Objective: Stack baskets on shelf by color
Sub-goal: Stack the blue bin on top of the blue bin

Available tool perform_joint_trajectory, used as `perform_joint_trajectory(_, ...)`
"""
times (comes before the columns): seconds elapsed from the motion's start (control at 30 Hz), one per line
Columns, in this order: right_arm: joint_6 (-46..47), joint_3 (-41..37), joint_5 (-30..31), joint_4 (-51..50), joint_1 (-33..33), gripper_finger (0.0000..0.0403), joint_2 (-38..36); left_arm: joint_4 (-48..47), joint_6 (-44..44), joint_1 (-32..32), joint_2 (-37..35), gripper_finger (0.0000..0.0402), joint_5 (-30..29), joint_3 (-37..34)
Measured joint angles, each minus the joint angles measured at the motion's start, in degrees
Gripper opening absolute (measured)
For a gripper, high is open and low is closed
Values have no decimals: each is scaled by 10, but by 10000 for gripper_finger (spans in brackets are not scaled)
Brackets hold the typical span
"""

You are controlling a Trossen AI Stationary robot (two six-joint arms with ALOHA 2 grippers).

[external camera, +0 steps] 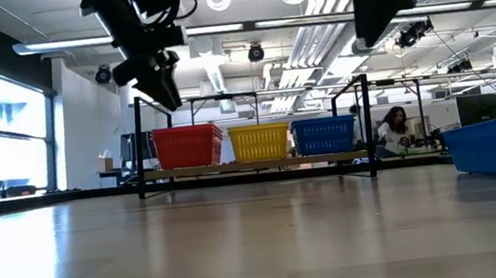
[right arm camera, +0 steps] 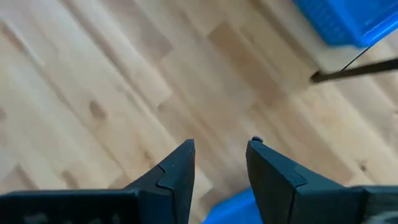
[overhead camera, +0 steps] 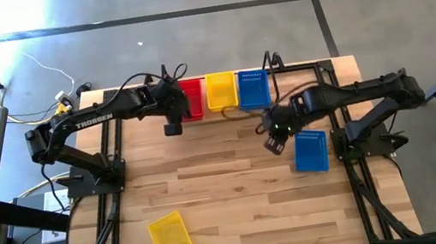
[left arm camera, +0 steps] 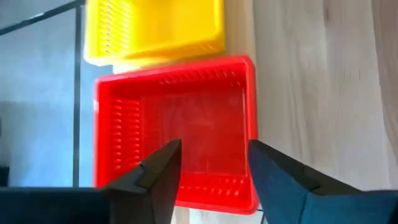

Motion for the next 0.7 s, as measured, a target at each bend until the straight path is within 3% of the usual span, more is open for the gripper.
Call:
perform_joint_trajectory(0.2, 39, -2, -3, -35, 70, 130, 0, -29, -9, -1, 0, 196, 0, 45)
perform_joint_trajectory(0.47, 110, -75, -29, -40, 149, 130, 0, -59, -9, -22, 0, 186, 0, 100)
perform_joint_trajectory(0.7, 95, -134, -54, -26, 197, 130, 0, -50, -11, -25, 0, 184, -4, 111)
